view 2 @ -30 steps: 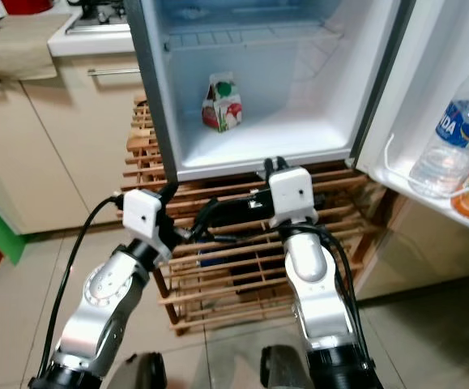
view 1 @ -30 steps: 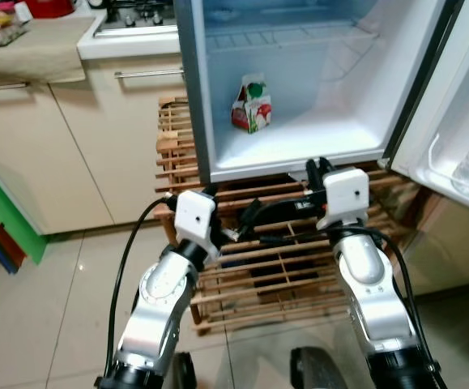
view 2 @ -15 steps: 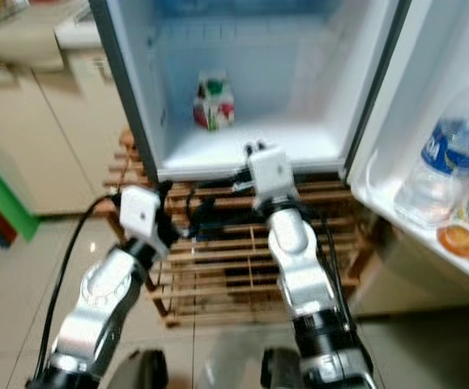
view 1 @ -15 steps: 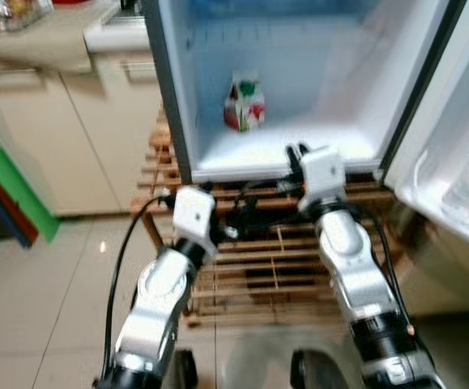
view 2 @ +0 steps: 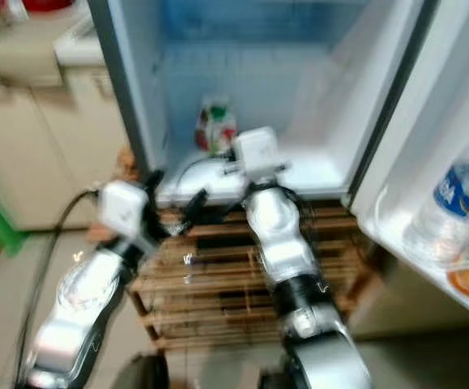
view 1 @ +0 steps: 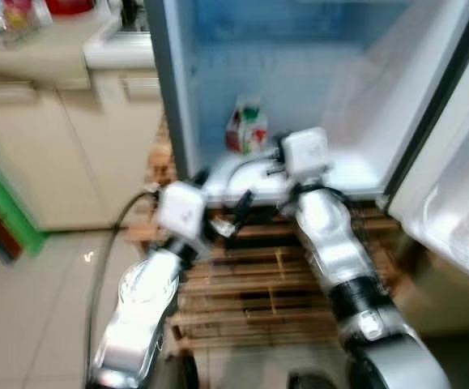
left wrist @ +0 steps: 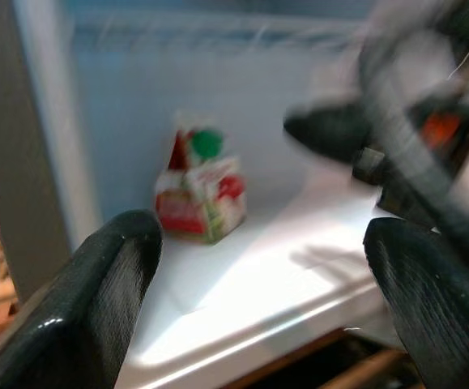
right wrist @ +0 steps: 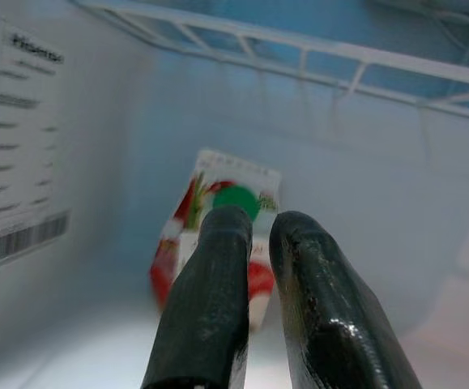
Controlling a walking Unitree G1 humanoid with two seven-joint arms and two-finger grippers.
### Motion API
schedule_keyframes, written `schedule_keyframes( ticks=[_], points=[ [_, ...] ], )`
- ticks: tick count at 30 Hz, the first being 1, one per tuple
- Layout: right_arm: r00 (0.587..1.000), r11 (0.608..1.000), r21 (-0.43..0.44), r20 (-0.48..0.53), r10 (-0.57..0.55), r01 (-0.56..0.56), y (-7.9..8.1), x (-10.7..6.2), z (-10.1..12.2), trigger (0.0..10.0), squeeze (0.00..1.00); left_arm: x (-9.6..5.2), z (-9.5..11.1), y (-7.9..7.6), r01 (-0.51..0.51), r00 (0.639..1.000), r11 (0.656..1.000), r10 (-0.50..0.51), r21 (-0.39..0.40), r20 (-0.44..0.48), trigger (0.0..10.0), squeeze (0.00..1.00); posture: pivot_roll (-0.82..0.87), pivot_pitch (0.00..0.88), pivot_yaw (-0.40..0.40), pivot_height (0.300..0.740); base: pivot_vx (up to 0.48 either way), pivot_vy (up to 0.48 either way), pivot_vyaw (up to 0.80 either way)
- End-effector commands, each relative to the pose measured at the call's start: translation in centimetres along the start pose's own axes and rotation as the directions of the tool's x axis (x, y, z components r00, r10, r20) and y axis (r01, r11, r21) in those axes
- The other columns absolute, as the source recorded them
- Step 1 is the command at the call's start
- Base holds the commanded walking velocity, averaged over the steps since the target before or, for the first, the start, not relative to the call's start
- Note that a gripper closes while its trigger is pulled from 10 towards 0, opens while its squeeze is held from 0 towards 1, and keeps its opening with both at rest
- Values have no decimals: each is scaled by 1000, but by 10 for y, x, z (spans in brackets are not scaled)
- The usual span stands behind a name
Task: Restocking fridge
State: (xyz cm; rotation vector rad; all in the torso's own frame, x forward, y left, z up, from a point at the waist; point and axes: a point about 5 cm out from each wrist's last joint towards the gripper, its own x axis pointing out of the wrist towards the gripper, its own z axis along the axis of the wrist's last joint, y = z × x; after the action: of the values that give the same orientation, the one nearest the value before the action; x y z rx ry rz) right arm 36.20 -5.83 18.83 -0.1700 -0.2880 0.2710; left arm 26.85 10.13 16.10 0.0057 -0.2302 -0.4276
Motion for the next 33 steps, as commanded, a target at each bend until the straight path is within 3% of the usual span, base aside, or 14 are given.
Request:
schedule_keyframes(
  ticks=[1,5,20,25,27,33],
  points=[
    [999,999,-9,-32,-37,37,-14,-3,-9,10000,0,2,3,-8,24,1000,1000,-24,-6,5,10000,0,-68,0,20,612,469,0,0],
    [999,1000,-14,-34,-18,18,-12,-1,-10,10000,0,-1,1,-3,-19,1000,1000,19,-6,-10,10000,0,-66,0,16,612,0,0,0],
    [998,1000,13,-69,6,-5,-3,11,-14,10000,0,-7,-10,-6,43,993,998,-38,43,-110,10000,0,-41,0,16,612,0,0,0],
    [997,1000,-3,-80,11,-12,5,21,-10,10000,0,-27,-13,2,59,985,995,-45,82,-168,10000,0,14,0,10,612,0,0,0],
    [994,1000,-2,-105,12,-12,10,24,-11,10000,0,-46,-11,9,68,977,994,-48,91,-209,10000,0,65,11,2,612,0,0,0],
    [991,1000,-5,-131,12,-12,12,25,-14,10000,0,-75,0,21,-18,973,998,33,68,-227,10000,0,116,47,-8,612,0,0,0]
  ],
)
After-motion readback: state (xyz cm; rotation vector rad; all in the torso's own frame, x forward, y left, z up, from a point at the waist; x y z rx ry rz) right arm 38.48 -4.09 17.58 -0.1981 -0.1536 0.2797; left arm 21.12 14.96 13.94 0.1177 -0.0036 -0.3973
